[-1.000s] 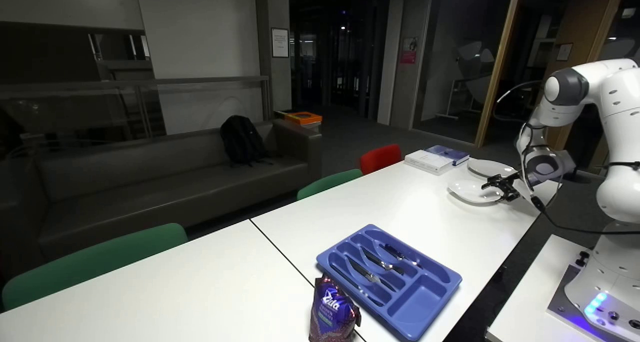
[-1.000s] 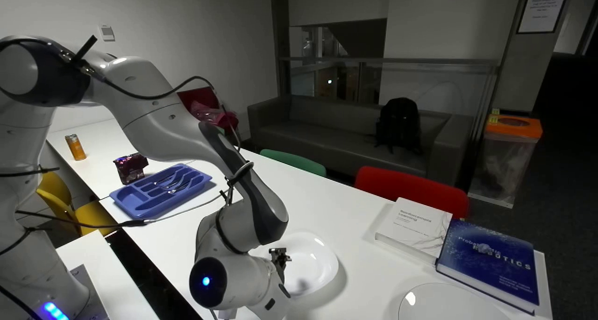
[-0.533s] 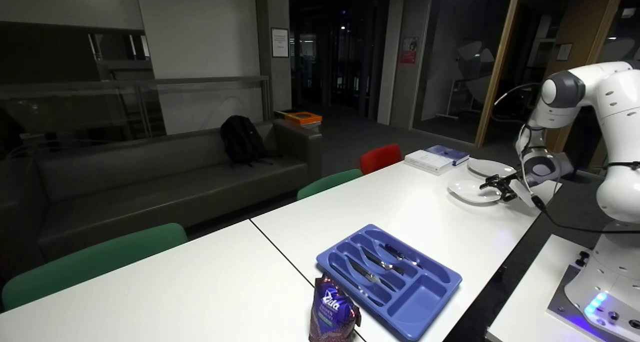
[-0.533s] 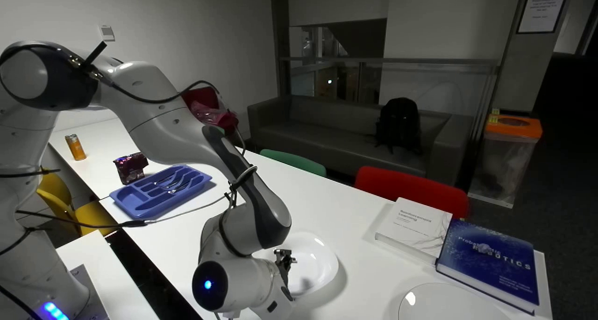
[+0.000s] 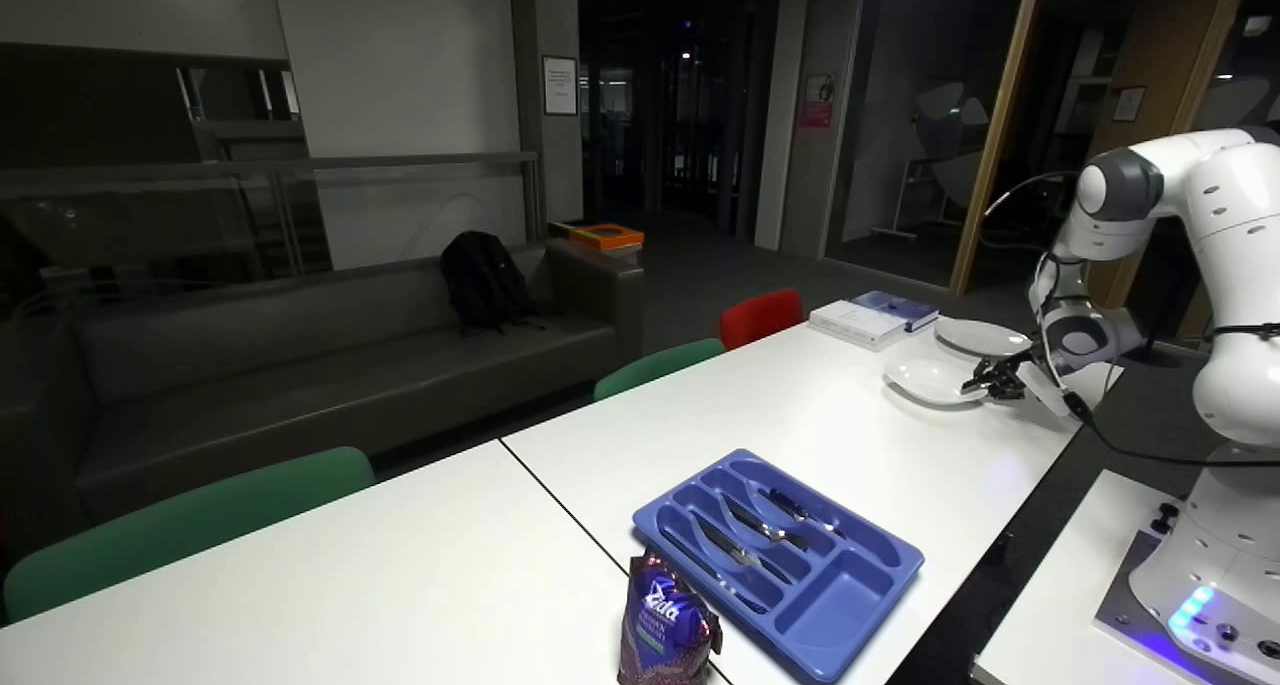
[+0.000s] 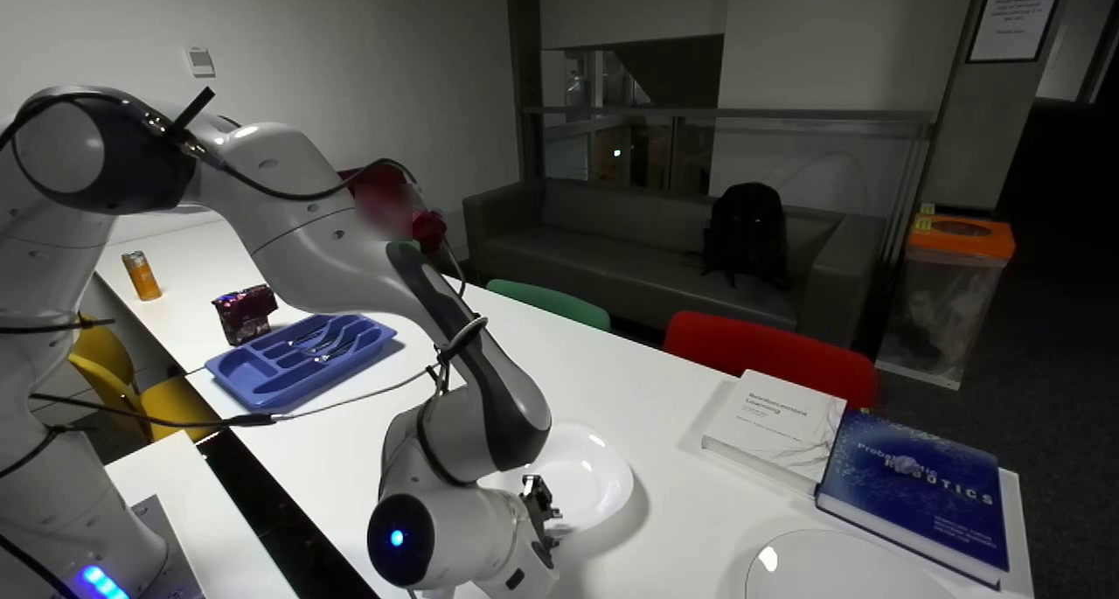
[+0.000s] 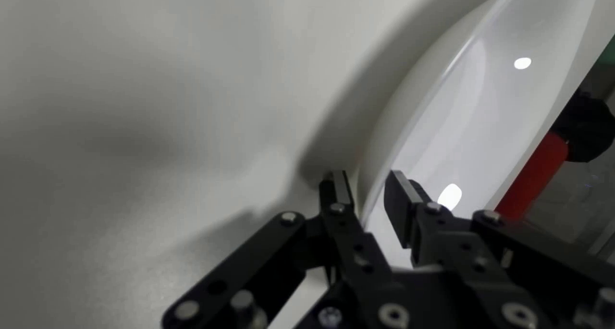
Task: Move the plate to the left
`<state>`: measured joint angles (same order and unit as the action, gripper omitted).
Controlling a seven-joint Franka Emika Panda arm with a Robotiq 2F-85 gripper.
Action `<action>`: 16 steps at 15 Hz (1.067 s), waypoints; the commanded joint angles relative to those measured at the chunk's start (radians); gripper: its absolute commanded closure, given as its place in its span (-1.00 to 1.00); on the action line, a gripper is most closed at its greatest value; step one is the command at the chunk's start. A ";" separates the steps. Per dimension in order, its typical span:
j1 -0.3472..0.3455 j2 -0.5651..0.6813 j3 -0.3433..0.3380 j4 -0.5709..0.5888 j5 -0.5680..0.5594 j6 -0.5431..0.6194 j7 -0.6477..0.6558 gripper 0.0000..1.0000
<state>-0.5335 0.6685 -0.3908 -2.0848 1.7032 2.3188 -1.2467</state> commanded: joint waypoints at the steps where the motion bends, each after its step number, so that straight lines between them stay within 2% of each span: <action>1: 0.002 0.023 -0.013 0.027 0.020 -0.027 -0.009 0.99; 9: -0.009 0.022 -0.018 0.036 0.006 -0.074 -0.002 0.96; 16: 0.020 -0.085 -0.078 -0.017 -0.083 -0.029 0.016 0.96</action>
<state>-0.5338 0.6729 -0.4313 -2.0625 1.6697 2.2803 -1.2451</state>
